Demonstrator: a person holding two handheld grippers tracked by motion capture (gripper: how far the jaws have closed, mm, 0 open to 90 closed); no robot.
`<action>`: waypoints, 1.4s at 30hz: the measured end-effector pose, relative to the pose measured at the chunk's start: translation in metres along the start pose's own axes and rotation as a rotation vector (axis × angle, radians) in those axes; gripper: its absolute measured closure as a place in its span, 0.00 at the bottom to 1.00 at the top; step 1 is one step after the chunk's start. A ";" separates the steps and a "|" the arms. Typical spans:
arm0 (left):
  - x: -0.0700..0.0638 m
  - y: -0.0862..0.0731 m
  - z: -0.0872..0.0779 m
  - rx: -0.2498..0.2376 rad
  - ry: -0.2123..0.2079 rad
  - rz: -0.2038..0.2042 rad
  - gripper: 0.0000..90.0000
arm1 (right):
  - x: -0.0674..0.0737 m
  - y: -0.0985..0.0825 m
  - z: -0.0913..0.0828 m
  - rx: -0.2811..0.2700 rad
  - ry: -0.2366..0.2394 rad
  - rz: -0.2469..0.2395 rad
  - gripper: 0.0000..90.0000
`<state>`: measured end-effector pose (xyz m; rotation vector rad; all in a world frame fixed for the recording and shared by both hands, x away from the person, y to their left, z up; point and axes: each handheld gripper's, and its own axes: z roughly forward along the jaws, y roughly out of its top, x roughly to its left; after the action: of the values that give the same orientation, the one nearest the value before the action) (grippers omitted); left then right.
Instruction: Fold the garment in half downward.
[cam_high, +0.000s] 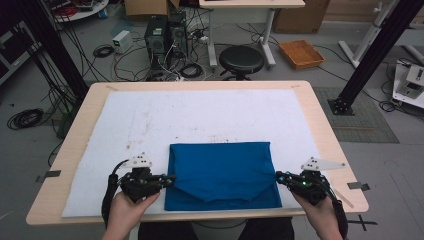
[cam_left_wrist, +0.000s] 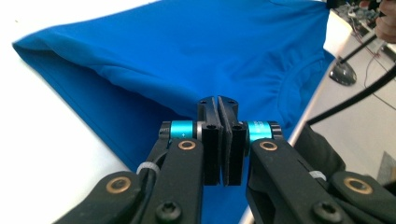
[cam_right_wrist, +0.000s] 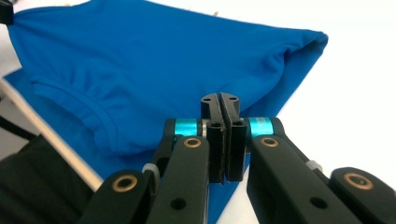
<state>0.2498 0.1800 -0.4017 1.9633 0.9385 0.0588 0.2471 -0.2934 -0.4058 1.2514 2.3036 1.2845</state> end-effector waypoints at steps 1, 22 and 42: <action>-0.001 -0.003 -0.001 0.005 0.000 -0.002 0.98 | 0.002 -0.003 -0.002 0.004 0.001 -0.001 1.00; 0.016 0.009 0.012 -0.034 0.184 0.077 0.65 | -0.021 0.007 0.010 -0.041 -0.126 -0.037 0.77; 0.092 0.039 0.075 0.029 0.350 0.001 0.91 | -0.081 0.048 0.101 0.042 -0.162 0.108 0.99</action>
<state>0.3674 0.1733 -0.4439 2.0166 1.1670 0.4015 0.3796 -0.2838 -0.4443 1.4542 2.1874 1.1261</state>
